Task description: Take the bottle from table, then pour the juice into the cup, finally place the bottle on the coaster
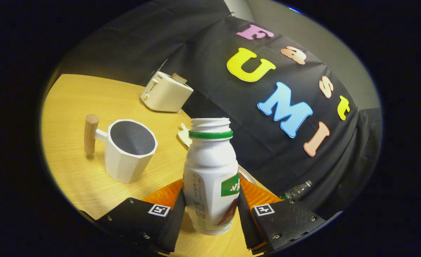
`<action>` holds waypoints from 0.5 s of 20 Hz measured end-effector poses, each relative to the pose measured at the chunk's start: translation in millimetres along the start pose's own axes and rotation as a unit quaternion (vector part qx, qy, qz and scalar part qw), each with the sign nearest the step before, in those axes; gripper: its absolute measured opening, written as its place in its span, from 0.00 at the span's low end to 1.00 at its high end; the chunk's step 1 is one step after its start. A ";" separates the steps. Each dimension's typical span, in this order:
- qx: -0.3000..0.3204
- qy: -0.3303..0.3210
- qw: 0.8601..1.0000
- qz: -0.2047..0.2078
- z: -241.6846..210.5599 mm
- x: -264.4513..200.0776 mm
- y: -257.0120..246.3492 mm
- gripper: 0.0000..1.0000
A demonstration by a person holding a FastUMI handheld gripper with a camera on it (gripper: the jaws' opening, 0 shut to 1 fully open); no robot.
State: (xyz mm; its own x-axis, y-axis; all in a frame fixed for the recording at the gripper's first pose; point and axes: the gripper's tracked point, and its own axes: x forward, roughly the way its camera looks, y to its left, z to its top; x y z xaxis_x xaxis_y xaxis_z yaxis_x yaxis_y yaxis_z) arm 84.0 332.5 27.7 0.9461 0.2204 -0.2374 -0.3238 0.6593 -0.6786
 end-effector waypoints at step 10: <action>-0.106 0.014 0.994 0.007 8.1 5.3 15.5 0.70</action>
State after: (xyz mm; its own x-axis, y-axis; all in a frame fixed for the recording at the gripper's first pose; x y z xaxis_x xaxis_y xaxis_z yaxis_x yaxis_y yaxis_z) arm 84.1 349.7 21.6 0.9420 0.2055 -0.2655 -0.3338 0.4891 -0.8058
